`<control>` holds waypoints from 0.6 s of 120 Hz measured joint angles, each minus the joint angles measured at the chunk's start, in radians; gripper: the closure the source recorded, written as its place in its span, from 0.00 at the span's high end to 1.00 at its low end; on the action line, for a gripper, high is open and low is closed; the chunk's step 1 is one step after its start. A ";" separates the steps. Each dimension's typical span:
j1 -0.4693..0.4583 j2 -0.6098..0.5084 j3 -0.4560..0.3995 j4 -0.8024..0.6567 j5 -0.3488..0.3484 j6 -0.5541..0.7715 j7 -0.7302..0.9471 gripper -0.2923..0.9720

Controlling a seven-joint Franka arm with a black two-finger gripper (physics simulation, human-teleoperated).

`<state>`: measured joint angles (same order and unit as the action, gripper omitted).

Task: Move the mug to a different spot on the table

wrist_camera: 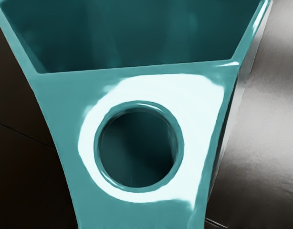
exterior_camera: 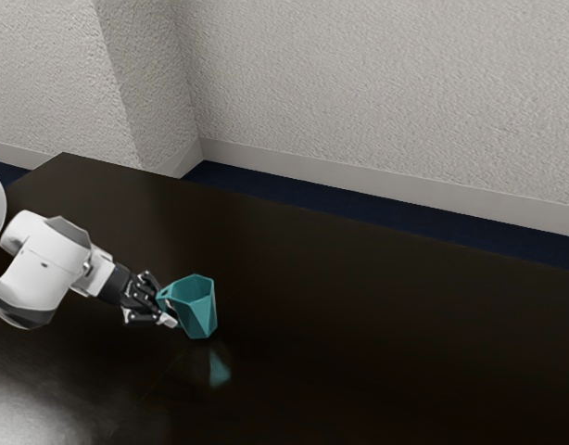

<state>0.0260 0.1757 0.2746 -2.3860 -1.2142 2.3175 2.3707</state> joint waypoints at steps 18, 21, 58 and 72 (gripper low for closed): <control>-0.002 0.008 0.000 0.003 -0.002 0.000 0.002 0.21; -0.002 0.008 0.000 0.003 -0.002 0.000 0.002 0.21; -0.003 0.010 0.001 0.008 0.012 -0.011 -0.014 0.60; -0.004 0.008 0.010 0.011 0.013 -0.019 -0.018 0.67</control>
<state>0.0221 0.1837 0.2844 -2.3750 -1.2008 2.2987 2.3525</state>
